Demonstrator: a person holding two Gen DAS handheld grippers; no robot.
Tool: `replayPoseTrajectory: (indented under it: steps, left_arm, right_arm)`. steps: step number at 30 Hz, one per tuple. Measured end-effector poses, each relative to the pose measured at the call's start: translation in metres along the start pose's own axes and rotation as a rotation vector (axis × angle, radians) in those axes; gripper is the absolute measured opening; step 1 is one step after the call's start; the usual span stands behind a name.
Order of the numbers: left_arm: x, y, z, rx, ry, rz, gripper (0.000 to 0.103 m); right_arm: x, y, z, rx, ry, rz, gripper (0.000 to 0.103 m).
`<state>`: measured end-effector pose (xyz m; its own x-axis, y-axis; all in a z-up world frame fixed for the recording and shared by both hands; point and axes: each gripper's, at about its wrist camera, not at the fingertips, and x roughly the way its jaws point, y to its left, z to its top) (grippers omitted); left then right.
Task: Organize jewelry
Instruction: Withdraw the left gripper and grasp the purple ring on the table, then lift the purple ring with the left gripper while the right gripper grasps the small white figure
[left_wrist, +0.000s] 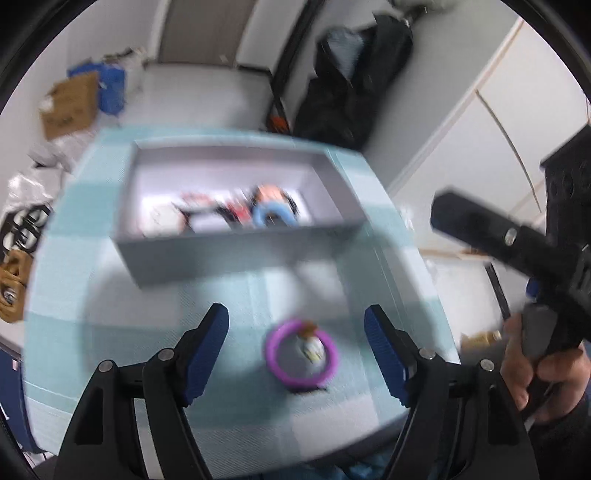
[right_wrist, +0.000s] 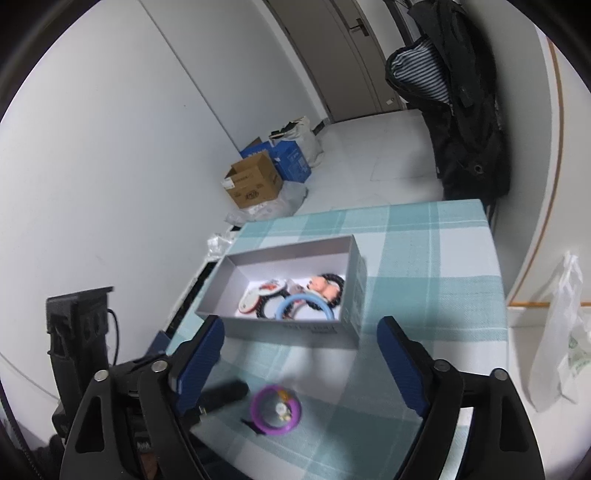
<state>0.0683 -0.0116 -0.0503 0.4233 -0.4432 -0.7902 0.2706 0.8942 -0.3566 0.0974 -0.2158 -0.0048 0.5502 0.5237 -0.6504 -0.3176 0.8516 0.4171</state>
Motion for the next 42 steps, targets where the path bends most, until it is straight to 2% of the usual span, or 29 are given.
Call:
replayPoseTrajectory:
  steps: [4, 7, 9, 13, 20, 21, 23, 26, 34, 36, 38, 42]
  left_arm:
    - [0.016, -0.011, -0.007, 0.053, 0.056, 0.044, 0.072]
    - [0.027, -0.020, -0.012, 0.117, 0.086, 0.123, 0.072]
    - [0.034, -0.022, -0.014, 0.138, 0.104, 0.150, 0.072]
    - [0.039, -0.028, -0.014, 0.207, 0.096, 0.213, 0.072]
    - [0.040, -0.030, -0.016, 0.239, 0.085, 0.240, 0.072]
    - [0.040, -0.031, -0.016, 0.242, 0.084, 0.241, 0.071]
    - [0.036, -0.028, -0.017, 0.248, 0.084, 0.239, 0.059]
    - [0.037, -0.033, -0.019, 0.269, 0.090, 0.228, 0.051]
    - [0.027, -0.037, -0.023, 0.257, 0.073, 0.194, 0.047]
    - [0.021, -0.037, -0.020, 0.255, 0.052, 0.172, 0.047]
    - [0.014, -0.031, -0.018, 0.232, 0.025, 0.148, 0.047]
    - [0.001, -0.015, -0.013, 0.158, -0.010, 0.100, 0.047]
  right_arm:
    - [-0.007, -0.001, -0.006, -0.019, 0.000, -0.020, 0.088]
    - [-0.010, -0.007, -0.010, -0.005, 0.011, -0.025, 0.091]
    - [-0.012, -0.009, -0.013, -0.008, 0.015, -0.029, 0.091]
    - [-0.019, -0.012, -0.016, -0.016, 0.011, -0.045, 0.092]
    - [-0.025, -0.017, -0.018, -0.005, 0.005, -0.045, 0.092]
    - [-0.025, -0.016, -0.018, -0.005, 0.004, -0.044, 0.092]
    - [-0.027, -0.016, -0.018, -0.006, 0.003, -0.046, 0.092]
    - [-0.027, -0.016, -0.018, -0.008, 0.001, -0.043, 0.092]
    - [-0.020, -0.018, -0.023, -0.007, 0.039, -0.059, 0.092]
    - [-0.014, -0.019, -0.026, -0.025, 0.068, -0.125, 0.092]
    - [-0.009, -0.021, -0.030, -0.033, 0.095, -0.162, 0.092]
    - [0.001, -0.025, -0.038, -0.036, 0.142, -0.165, 0.092]
